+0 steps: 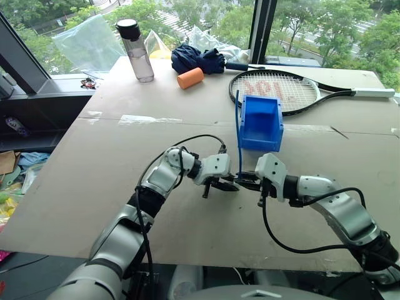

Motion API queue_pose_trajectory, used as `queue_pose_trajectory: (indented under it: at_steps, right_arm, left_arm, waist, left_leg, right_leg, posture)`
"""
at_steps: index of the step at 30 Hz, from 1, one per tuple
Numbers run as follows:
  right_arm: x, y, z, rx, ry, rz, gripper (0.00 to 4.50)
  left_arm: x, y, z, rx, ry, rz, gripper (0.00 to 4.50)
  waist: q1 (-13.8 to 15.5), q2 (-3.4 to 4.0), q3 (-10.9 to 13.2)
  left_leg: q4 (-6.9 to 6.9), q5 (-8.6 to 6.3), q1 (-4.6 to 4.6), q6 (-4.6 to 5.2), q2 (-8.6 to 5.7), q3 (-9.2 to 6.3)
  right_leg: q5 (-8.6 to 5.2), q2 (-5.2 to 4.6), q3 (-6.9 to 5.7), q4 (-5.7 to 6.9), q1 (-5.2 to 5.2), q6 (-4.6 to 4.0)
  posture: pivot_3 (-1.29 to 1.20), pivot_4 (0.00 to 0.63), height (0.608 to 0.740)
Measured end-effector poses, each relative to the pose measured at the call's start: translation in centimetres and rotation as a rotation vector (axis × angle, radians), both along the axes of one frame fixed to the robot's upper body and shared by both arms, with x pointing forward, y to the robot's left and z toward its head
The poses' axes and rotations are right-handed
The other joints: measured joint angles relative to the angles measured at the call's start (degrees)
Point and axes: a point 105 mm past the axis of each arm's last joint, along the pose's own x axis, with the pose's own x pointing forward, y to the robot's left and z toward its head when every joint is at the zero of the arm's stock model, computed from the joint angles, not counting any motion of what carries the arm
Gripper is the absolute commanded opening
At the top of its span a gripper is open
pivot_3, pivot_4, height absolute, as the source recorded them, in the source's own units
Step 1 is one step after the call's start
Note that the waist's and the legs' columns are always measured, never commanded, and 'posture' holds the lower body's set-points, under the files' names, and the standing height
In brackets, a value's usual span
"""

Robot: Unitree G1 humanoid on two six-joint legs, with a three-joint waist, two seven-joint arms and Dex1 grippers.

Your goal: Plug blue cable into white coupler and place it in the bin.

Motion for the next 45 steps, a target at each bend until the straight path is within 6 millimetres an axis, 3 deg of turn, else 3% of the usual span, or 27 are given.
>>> queue_pose_trajectory:
  at_steps: [6,8,10,13,15,20,25,27,28,32,34,38,42,45]
  right_arm:
    - [0.2,0.3,0.1,-0.026,-0.021,0.017,0.00]
    - [0.5,0.3,0.3,0.034,0.002,-0.016,0.00]
    - [0.6,0.2,0.5,0.100,0.043,-0.048,0.00]
    - [1.5,-0.7,1.2,0.190,0.125,-0.130,0.00]
    - [2.5,-1.9,2.8,0.266,0.145,-0.193,0.00]
    - [5.3,-3.1,8.5,0.368,0.091,-0.236,0.00]
    - [11.7,-5.0,10.7,0.398,0.179,-0.469,0.00]
    - [14.0,-6.4,10.6,0.394,0.215,-0.585,0.82]
    - [14.5,-6.7,10.3,0.389,0.225,-0.614,0.96]
    - [15.9,-7.9,9.1,0.394,0.280,-0.685,2.84]
    - [15.4,-7.9,9.5,0.402,0.262,-0.658,3.75]
    - [11.2,-9.0,11.0,0.414,0.132,-0.510,3.75]
    - [4.9,-11.3,9.7,0.318,0.060,-0.384,3.75]
    - [0.2,-13.9,7.9,0.212,0.014,-0.379,3.75]
  left_arm:
    - [0.0,-0.1,0.0,0.001,0.001,0.002,0.49]
    - [0.1,0.2,0.0,-0.003,0.021,0.022,1.49]
    - [-0.2,0.3,0.1,-0.025,0.046,0.038,2.12]
    - [-0.5,0.8,1.9,-0.110,0.038,0.092,3.53]
    - [-0.3,2.0,3.2,-0.167,0.035,0.173,4.49]
    - [0.0,3.3,7.0,-0.377,0.035,0.372,4.49]
    - [-0.5,4.5,9.1,-0.497,-0.006,0.500,4.49]
    - [-0.6,4.5,9.4,-0.513,-0.020,0.531,4.50]
    - [-0.6,4.4,9.5,-0.514,-0.025,0.536,4.50]
    - [-0.7,4.3,10.0,-0.535,-0.040,0.568,4.50]
    - [-0.7,4.3,10.1,-0.541,-0.039,0.578,4.50]
    - [-0.8,4.7,9.9,-0.536,-0.009,0.596,4.50]
    - [-1.1,6.1,9.2,-0.472,0.018,0.616,4.50]
    - [-2.4,7.5,8.0,-0.381,0.046,0.588,4.50]
  waist:
    - [-0.06,0.00,-0.12]
    - [-0.09,0.00,-0.12]
    - [-0.23,0.02,-0.10]
    - [-0.18,0.07,-0.02]
    - [-0.37,0.17,0.05]
    - [-0.63,0.25,0.12]
    - [-1.15,0.30,0.15]
    - [-1.20,0.30,0.15]
    - [-1.16,0.30,0.15]
    - [-1.36,0.34,0.18]
    - [-1.45,0.36,0.19]
    - [-0.74,0.34,0.18]
    - [-0.28,0.35,0.18]
    - [-0.26,0.35,0.17]
  left_leg:
    - [0.00,0.00,0.02,0.00,0.00,-0.01]
    - [0.01,0.00,0.02,0.00,0.01,-0.02]
    - [0.01,0.00,0.01,0.00,0.02,-0.02]
    - [0.01,0.00,-0.02,0.00,0.04,-0.03]
    - [0.01,0.00,-0.01,0.00,0.06,-0.02]
    - [-0.02,0.00,0.00,0.00,0.06,-0.05]
    - [-0.05,0.00,0.01,0.00,0.05,-0.03]
    - [-0.09,0.00,-0.01,0.00,0.05,-0.05]
    - [-0.09,0.00,-0.01,0.00,0.05,-0.04]
    - [-0.29,0.00,-0.03,-0.01,0.04,0.02]
    - [-0.40,0.00,-0.04,-0.01,0.04,0.02]
    - [-0.64,0.00,-0.08,-0.01,0.03,-0.13]
    - [-0.71,0.00,-0.01,-0.01,0.03,-0.04]
    - [-0.75,0.00,0.07,-0.01,0.03,-0.01]
  right_leg:
    - [0.00,0.01,0.00,0.02,0.01,-0.01]
    - [0.00,0.02,0.00,0.04,0.01,0.00]
    - [0.00,0.02,0.01,0.06,0.00,0.00]
    - [0.01,0.02,0.00,0.10,-0.03,0.00]
    - [0.01,0.01,0.01,0.13,-0.03,0.01]
    - [0.01,0.01,-0.03,0.13,-0.04,0.01]
    - [0.01,0.00,-0.04,0.15,-0.05,0.01]
    - [0.02,0.00,-0.07,0.12,-0.05,0.01]
    - [0.02,0.00,-0.07,0.10,-0.05,0.01]
    - [0.03,-0.02,-0.02,-0.08,-0.07,0.02]
    - [0.03,-0.03,-0.02,-0.12,-0.09,0.03]
    - [0.03,-0.06,-0.18,-0.31,-0.07,0.04]
    - [0.03,-0.07,-0.11,-0.46,-0.04,0.04]
    - [0.01,-0.06,-0.08,-0.46,-0.01,0.03]
  posture:
    - [0.00,0.150,0.740]
    - [0.00,0.150,0.740]
    - [0.00,0.150,0.740]
    - [0.00,0.150,0.740]
    - [0.00,0.150,0.740]
    - [0.00,0.150,0.740]
    - [0.00,0.150,0.740]
    - [0.00,0.150,0.740]
    - [0.00,0.150,0.740]
    - [0.00,0.150,0.740]
    - [0.00,0.150,0.740]
    - [0.00,0.150,0.740]
    - [0.00,0.150,0.740]
    - [0.00,0.150,0.740]
